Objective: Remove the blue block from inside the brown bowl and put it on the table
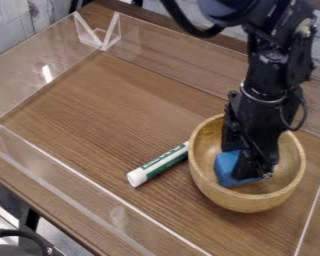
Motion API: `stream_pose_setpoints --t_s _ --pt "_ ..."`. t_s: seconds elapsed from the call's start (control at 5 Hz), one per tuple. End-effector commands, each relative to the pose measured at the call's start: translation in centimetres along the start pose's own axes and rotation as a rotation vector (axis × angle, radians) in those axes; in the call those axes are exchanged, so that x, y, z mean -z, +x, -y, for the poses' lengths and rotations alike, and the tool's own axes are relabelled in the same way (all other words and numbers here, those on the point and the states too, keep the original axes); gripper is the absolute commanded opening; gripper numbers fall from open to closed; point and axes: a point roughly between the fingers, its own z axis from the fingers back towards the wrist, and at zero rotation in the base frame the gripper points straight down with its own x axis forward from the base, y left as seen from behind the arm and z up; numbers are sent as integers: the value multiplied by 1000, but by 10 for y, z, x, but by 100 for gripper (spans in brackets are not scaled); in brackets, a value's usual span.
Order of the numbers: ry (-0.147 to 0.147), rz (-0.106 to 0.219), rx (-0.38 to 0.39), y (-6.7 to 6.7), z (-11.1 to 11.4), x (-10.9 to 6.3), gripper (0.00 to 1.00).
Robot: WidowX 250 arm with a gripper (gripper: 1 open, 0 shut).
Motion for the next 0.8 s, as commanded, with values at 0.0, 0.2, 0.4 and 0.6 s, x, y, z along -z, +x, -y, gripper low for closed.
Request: stream_pose_setpoints --t_s 0.0,0.2,0.4,0.6 --pt "40 79 -11 10 -9 -27 0" --pt "40 75 -18 9 -10 -31 0" --pt "40 72 -26 8 -11 -34 0" --pt "40 69 -32 6 -12 -39 0"
